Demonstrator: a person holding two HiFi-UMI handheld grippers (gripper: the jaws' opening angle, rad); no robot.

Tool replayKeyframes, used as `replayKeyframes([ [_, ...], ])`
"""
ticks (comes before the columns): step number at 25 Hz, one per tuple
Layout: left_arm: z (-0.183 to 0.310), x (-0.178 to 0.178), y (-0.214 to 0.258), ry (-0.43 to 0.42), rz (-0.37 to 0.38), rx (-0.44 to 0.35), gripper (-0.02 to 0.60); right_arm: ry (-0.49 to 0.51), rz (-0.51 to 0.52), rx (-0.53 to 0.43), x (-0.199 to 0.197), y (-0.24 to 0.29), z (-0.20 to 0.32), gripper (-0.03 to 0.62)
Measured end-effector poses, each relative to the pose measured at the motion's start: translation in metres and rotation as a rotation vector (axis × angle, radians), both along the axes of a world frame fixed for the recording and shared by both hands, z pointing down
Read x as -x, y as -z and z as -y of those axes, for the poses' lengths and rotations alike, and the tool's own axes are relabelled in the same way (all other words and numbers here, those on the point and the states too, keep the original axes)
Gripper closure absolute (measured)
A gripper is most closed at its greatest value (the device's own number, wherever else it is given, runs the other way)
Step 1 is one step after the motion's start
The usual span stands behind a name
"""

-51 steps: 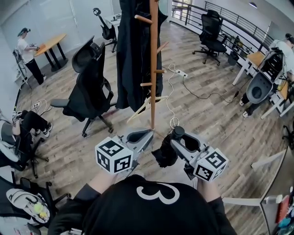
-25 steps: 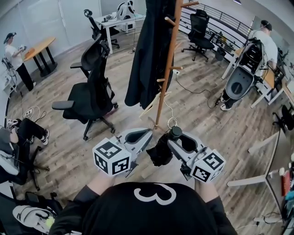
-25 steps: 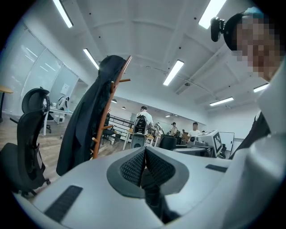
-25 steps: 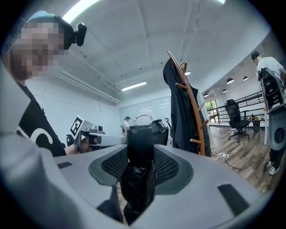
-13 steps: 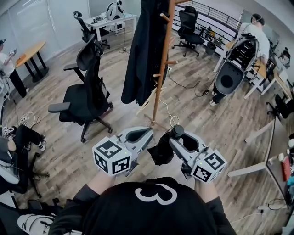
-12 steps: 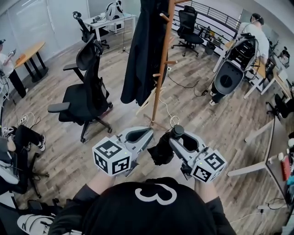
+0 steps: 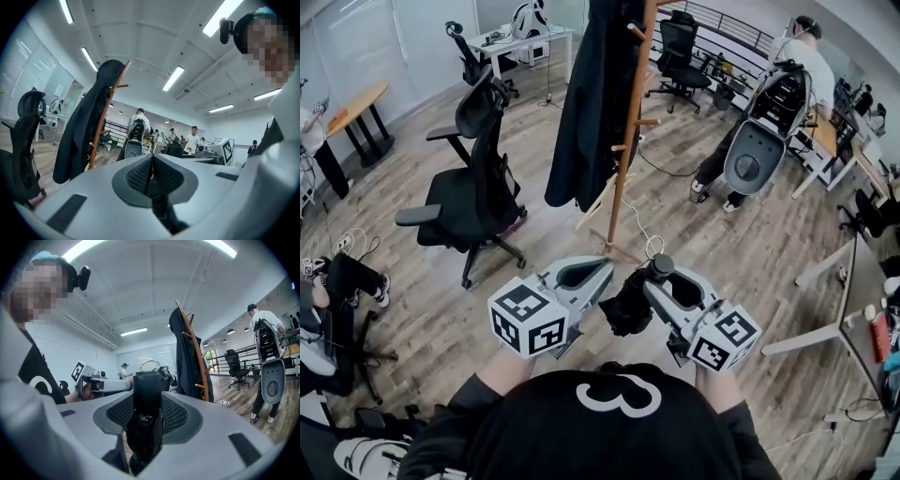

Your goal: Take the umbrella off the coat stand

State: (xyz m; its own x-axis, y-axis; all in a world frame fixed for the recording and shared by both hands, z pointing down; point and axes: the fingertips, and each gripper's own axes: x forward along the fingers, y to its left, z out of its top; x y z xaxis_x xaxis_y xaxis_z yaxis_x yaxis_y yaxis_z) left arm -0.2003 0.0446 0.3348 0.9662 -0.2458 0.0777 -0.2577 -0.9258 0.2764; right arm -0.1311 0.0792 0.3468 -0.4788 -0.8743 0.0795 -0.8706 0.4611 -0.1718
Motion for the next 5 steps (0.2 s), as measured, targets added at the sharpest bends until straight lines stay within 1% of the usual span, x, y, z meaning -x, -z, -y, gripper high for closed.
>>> replayKeyframes([
  [5,-0.0067,0.0052,0.0032,0.002,-0.003,-0.005,0.565,0.007,0.001,-0.005,0.0063,0.0024,-0.0053,0.404],
])
